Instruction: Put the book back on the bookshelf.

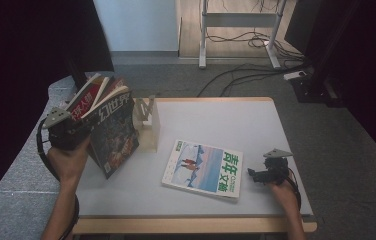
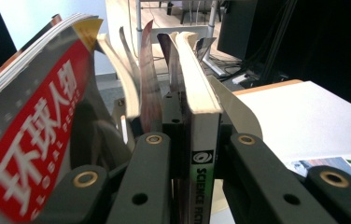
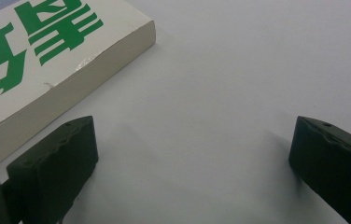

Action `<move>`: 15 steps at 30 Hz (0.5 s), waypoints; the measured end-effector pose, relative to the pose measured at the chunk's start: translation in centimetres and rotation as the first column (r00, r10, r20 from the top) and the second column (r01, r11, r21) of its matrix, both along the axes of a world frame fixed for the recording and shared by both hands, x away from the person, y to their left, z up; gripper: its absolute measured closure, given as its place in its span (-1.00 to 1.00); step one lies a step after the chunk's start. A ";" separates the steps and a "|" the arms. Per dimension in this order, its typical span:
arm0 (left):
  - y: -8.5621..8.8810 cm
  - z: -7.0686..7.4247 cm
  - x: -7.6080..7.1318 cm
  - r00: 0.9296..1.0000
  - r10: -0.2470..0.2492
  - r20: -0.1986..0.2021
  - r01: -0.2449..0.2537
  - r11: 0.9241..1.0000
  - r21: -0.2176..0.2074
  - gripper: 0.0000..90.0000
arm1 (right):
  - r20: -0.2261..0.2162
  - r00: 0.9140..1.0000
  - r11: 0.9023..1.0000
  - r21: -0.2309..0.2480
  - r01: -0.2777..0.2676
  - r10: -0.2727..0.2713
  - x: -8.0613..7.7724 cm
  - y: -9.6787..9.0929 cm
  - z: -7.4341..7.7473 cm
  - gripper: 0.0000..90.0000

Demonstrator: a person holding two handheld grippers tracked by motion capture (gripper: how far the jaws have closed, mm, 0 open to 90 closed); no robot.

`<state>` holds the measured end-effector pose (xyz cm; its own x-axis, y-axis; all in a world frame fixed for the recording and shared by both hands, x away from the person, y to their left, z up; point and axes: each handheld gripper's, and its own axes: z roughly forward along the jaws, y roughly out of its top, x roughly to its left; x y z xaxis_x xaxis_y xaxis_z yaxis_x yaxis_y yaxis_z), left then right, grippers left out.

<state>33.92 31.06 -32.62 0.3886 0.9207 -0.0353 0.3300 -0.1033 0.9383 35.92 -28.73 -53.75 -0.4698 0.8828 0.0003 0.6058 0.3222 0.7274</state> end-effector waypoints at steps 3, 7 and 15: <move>-0.5 0.0 0.5 1.000 0.004 0.005 -0.004 1.000 0.008 0.84 | 0.000 1.000 1.000 0.000 0.000 0.000 0.0 0.0 0.0 -0.98; -1.1 -0.1 1.2 1.000 0.008 0.015 -0.008 1.000 0.008 0.84 | 0.000 1.000 1.000 0.000 0.000 0.000 0.0 0.0 0.0 -0.98; -1.6 -0.3 2.0 0.999 0.021 0.034 -0.022 1.000 0.007 0.84 | 0.000 1.000 1.000 0.000 -0.001 0.001 0.0 0.0 0.0 -0.98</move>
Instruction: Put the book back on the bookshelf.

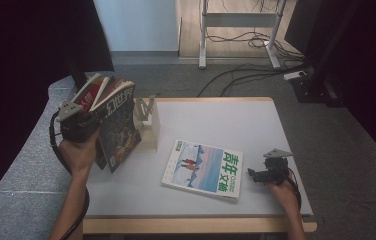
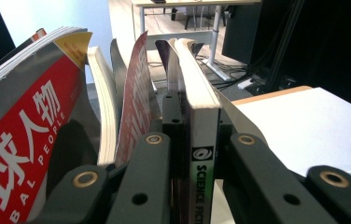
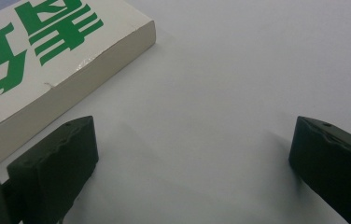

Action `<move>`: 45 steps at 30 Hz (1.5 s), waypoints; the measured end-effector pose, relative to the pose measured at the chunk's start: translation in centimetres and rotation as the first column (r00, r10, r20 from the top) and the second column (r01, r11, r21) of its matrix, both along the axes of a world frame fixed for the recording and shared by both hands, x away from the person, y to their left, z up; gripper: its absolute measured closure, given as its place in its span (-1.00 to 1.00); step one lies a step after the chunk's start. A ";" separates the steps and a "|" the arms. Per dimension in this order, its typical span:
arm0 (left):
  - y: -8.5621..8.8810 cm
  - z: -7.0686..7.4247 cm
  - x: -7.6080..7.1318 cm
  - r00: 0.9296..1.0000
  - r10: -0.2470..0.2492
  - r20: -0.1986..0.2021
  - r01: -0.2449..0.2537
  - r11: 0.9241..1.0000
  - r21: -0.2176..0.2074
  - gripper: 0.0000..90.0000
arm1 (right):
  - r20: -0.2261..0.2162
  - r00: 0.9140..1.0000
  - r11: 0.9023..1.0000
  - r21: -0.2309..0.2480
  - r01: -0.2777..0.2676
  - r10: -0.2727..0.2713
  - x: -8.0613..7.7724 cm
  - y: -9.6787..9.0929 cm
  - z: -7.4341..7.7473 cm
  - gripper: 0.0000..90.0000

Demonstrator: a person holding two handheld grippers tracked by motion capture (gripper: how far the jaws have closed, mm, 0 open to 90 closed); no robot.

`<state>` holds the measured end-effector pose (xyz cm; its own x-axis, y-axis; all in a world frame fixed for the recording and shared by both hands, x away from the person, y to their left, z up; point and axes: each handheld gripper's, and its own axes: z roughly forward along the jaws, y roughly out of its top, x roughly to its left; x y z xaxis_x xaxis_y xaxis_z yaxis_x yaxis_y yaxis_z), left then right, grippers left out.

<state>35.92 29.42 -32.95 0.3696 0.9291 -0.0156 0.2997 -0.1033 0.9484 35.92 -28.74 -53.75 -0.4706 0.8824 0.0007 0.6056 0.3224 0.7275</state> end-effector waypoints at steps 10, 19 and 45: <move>1.1 0.8 -0.2 0.999 0.026 0.026 -0.026 0.999 -0.022 0.84 | 0.000 1.000 1.000 0.000 0.000 0.000 0.0 0.0 0.0 -0.98; 0.7 1.5 0.0 0.999 0.024 0.038 -0.024 1.000 -0.008 0.84 | 0.000 1.000 1.000 0.000 0.001 -0.001 0.0 0.0 0.0 -0.98; -0.7 0.3 1.0 1.000 0.003 0.019 -0.003 1.000 -0.009 0.84 | 0.000 1.000 1.000 0.001 -0.001 0.001 0.0 0.0 0.0 -0.98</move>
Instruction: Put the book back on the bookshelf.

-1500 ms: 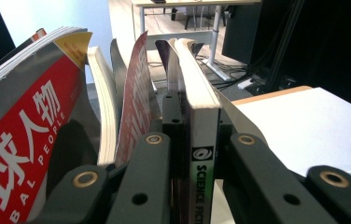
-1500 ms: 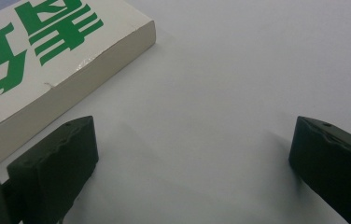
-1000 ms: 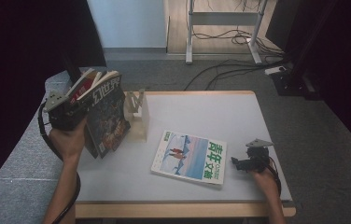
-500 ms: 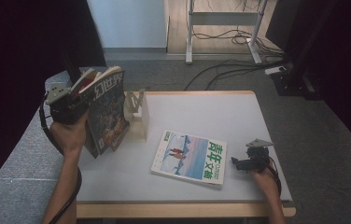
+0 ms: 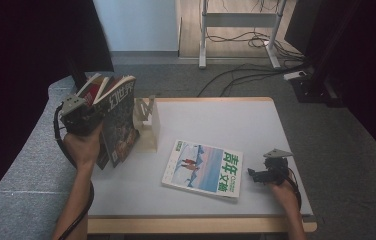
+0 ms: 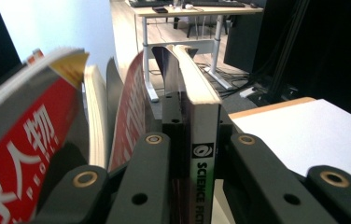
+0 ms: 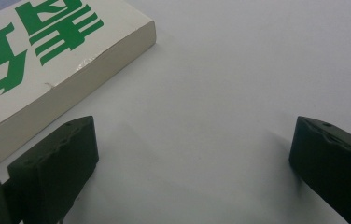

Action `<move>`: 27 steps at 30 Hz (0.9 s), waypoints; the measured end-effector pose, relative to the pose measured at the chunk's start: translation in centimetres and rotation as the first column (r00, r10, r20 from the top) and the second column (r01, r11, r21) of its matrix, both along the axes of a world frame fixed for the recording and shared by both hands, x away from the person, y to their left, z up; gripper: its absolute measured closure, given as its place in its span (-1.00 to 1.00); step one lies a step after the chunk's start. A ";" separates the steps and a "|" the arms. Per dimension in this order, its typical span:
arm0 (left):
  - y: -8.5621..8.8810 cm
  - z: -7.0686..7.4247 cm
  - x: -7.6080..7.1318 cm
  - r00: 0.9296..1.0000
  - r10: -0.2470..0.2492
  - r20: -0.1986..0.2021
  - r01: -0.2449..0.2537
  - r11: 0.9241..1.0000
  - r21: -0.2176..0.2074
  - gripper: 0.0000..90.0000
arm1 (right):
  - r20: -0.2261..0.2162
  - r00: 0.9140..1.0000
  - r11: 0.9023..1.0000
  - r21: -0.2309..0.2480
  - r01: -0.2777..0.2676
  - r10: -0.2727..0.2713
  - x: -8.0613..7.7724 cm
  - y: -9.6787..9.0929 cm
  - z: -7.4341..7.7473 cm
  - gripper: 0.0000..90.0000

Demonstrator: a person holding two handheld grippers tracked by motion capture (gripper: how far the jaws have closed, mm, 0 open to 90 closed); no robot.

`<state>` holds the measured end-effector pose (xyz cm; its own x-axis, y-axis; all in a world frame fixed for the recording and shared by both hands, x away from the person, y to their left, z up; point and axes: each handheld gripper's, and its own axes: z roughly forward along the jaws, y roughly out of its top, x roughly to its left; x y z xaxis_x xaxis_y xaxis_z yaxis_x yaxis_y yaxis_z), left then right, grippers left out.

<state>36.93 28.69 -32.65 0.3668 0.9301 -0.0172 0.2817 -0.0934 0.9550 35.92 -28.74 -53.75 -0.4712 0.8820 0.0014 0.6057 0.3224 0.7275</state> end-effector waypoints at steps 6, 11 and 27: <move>0.8 -1.2 -1.0 1.000 -0.020 0.013 0.020 1.000 -0.024 0.83 | 0.001 1.000 1.000 0.000 0.000 0.000 0.0 0.0 0.0 -0.98; 1.0 -1.7 -1.7 0.999 -0.037 0.010 0.037 0.999 -0.012 0.82 | 0.002 1.000 1.000 -0.002 0.002 -0.002 0.0 0.0 0.0 -0.98; 2.7 -3.2 -2.9 0.999 -0.040 -0.035 0.040 0.999 0.001 0.78 | 0.002 1.000 1.000 -0.002 0.001 -0.001 0.0 0.0 0.0 -0.98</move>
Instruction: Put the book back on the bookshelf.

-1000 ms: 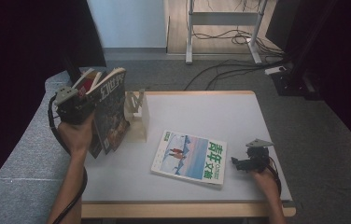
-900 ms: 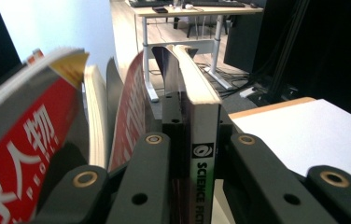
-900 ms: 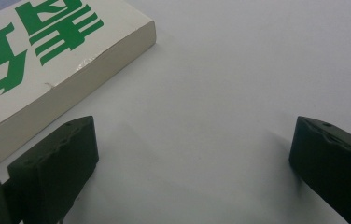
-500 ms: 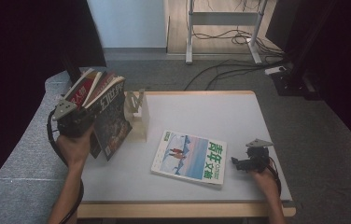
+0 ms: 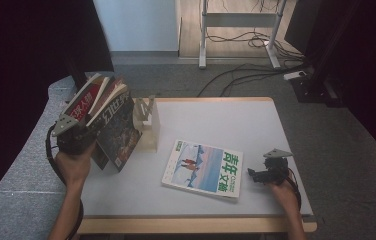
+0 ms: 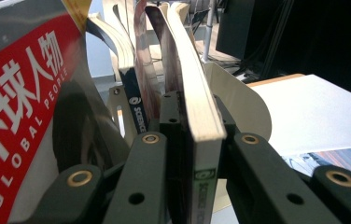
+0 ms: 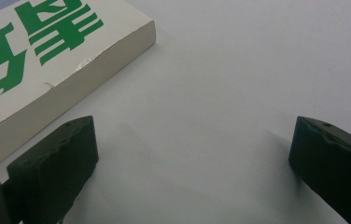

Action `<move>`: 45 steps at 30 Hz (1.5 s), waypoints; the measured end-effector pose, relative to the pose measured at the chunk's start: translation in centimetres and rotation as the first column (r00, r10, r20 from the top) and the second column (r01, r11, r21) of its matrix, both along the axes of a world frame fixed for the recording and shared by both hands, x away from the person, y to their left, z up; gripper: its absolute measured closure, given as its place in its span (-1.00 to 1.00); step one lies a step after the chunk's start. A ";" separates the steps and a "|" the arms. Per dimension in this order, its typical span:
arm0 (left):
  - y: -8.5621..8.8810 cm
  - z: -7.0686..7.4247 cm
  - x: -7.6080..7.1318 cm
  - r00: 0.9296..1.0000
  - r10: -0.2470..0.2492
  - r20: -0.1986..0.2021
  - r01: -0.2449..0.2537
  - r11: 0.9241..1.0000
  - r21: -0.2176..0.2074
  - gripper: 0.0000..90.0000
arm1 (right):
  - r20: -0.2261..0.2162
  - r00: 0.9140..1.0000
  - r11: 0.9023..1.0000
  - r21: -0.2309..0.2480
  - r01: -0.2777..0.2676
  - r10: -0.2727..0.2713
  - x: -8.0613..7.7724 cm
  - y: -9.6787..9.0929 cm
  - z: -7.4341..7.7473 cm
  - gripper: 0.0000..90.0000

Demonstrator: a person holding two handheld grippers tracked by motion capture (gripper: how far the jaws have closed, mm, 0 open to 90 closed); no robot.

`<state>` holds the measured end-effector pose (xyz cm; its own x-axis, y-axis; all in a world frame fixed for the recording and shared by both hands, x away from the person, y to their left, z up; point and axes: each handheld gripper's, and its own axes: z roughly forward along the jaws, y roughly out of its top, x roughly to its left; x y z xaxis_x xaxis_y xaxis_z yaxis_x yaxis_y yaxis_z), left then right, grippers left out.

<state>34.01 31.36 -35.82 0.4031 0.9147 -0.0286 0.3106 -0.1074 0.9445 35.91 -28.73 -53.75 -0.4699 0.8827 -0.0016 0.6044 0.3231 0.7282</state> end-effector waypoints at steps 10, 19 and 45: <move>0.3 -0.7 -0.7 0.999 -0.017 -0.033 0.018 1.000 0.003 0.61 | -0.001 1.000 1.000 0.000 0.000 0.000 0.0 0.0 0.0 -0.98; 0.5 -2.7 -1.5 0.996 -0.032 -0.088 0.032 0.999 0.003 0.60 | 0.000 1.000 1.000 0.000 0.000 0.000 0.0 0.0 0.0 -0.98; 1.2 -7.8 -2.6 0.982 -0.023 -0.186 0.025 1.000 0.005 0.84 | 0.000 1.000 1.000 0.000 -0.001 0.001 0.0 0.0 0.0 -0.98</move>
